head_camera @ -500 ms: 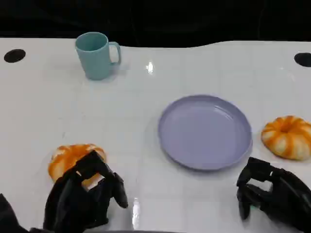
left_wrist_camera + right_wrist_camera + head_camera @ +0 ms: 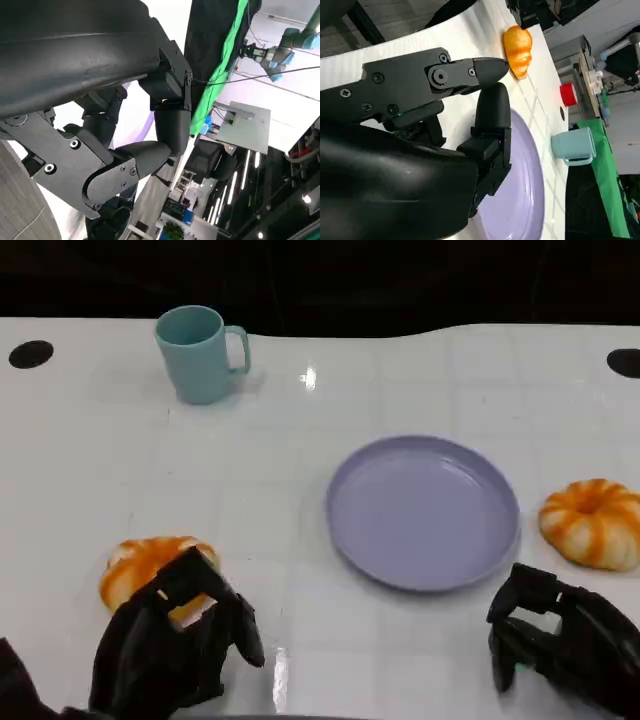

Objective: Grasp the bread from the table and place it into the plate.

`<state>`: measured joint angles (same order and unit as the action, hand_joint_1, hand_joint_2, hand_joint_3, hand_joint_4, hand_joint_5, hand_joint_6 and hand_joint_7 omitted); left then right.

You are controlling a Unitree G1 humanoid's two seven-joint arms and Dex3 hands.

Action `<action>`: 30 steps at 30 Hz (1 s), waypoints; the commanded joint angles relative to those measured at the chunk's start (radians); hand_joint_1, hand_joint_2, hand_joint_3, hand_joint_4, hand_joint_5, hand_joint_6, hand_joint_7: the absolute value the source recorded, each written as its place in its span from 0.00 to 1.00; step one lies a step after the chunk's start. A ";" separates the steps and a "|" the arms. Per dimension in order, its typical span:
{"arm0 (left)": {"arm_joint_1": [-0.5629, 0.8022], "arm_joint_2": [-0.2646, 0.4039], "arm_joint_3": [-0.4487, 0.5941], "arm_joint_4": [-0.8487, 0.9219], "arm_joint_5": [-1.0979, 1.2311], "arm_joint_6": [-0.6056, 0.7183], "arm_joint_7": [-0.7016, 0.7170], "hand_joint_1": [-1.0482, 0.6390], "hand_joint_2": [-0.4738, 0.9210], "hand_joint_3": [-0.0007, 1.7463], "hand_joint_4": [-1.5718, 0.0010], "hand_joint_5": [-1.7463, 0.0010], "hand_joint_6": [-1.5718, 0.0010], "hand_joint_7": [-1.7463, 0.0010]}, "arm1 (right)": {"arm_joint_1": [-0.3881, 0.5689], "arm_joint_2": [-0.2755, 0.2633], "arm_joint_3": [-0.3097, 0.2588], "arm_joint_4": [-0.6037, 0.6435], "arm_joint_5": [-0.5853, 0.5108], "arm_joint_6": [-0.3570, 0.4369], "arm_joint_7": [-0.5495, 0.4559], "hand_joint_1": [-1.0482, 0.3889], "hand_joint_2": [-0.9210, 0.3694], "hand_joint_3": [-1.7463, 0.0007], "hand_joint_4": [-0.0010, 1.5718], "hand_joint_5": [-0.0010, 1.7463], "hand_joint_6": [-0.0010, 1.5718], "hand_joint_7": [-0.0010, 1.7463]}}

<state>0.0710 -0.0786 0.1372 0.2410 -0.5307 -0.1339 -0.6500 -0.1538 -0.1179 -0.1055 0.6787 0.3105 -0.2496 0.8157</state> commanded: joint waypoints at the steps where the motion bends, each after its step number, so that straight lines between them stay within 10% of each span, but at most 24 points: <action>1: 0.001 0.015 0.003 0.012 0.012 -0.026 -0.017 0.40 0.65 0.65 0.50 0.04 0.52 0.15 | 0.016 -0.011 -0.004 -0.022 0.003 0.017 -0.003 0.32 0.00 0.89 0.45 1.00 0.41 0.87; 11: 0.010 0.043 -0.012 -0.003 0.174 -0.189 0.041 0.36 0.73 0.56 0.57 0.11 0.62 0.18 | 0.024 -0.005 -0.002 -0.041 0.001 0.034 -0.017 0.32 0.00 0.89 0.45 1.00 0.41 0.87; 16: 0.027 0.154 -0.051 -0.105 0.415 -0.256 0.129 0.32 0.96 0.25 0.79 0.32 0.84 0.45 | 0.027 -0.005 -0.001 -0.049 0.003 0.042 -0.021 0.32 0.00 0.90 0.45 1.00 0.42 0.87; 21: 0.050 0.291 -0.076 -0.294 0.640 -0.139 0.206 0.25 1.00 0.19 0.96 0.43 0.95 0.58 | 0.033 -0.005 0.003 -0.062 -0.001 0.046 -0.027 0.32 0.00 0.90 0.45 1.00 0.41 0.87; 30: 0.081 0.445 -0.073 -0.453 1.004 -0.191 0.405 0.28 1.00 0.11 0.89 0.61 0.80 0.93 | 0.043 0.000 0.016 -0.090 -0.010 0.055 -0.050 0.32 0.00 0.89 0.46 1.00 0.43 0.87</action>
<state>0.1399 0.3247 0.0567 -0.1782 0.3826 -0.3003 -0.3134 -0.1203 -0.1144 -0.0934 0.6035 0.3067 -0.1982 0.7732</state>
